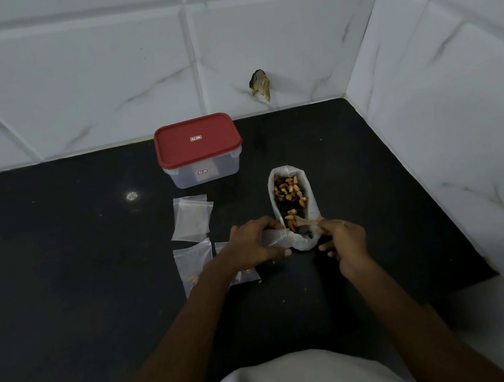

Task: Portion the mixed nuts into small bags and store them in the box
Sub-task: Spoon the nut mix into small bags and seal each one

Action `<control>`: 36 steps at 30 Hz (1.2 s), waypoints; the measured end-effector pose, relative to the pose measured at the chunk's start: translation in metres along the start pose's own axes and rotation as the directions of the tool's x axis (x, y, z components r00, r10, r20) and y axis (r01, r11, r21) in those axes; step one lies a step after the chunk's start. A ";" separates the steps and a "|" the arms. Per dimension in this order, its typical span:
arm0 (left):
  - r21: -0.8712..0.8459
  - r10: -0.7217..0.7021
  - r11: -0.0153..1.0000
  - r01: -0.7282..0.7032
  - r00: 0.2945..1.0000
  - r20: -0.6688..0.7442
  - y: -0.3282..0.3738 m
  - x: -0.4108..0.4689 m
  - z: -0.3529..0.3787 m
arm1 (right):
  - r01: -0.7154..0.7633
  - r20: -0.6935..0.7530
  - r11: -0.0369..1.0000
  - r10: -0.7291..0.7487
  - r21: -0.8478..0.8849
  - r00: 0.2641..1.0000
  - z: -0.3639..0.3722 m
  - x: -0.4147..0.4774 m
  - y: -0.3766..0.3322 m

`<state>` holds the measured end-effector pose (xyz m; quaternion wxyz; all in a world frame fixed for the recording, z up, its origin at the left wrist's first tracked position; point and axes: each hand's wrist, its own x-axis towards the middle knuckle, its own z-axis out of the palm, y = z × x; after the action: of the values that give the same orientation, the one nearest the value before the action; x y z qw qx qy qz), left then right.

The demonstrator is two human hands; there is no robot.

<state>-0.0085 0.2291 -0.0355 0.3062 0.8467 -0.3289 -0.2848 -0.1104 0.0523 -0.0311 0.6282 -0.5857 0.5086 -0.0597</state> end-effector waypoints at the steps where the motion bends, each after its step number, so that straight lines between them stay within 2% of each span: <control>1: 0.003 0.000 1.000 0.000 1.000 0.000 0.000 0.000 0.000 | -0.022 0.004 1.000 0.021 0.010 1.000 0.000 0.000 -0.001; 7: -0.014 -0.002 1.000 0.002 1.000 -0.007 -0.001 -0.001 -0.002 | -0.142 0.032 0.987 0.141 0.068 0.990 -0.004 0.001 -0.005; 12: -0.057 -0.013 0.998 0.009 0.998 -0.063 -0.006 -0.004 -0.003 | -0.168 0.074 0.976 0.159 0.140 0.984 -0.007 0.001 -0.005; 23: -0.114 -0.022 0.993 0.000 0.982 -0.187 -0.005 -0.002 -0.004 | -0.066 0.091 0.986 0.053 0.151 0.994 -0.022 -0.017 -0.026; 29: -0.258 -0.037 0.966 -0.009 0.984 -0.174 -0.006 0.004 0.001 | -0.014 0.117 0.994 0.002 0.104 0.993 -0.019 -0.030 -0.028; 36: -0.245 -0.006 0.969 -0.035 0.987 -0.164 -0.007 0.005 0.001 | 0.060 0.132 0.998 -0.063 0.025 0.989 -0.012 -0.035 -0.027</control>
<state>-0.0039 0.2290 -0.0423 0.4371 0.8201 -0.2709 -0.2511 -0.1216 0.0590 0.0129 0.6646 -0.5973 0.4467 -0.0455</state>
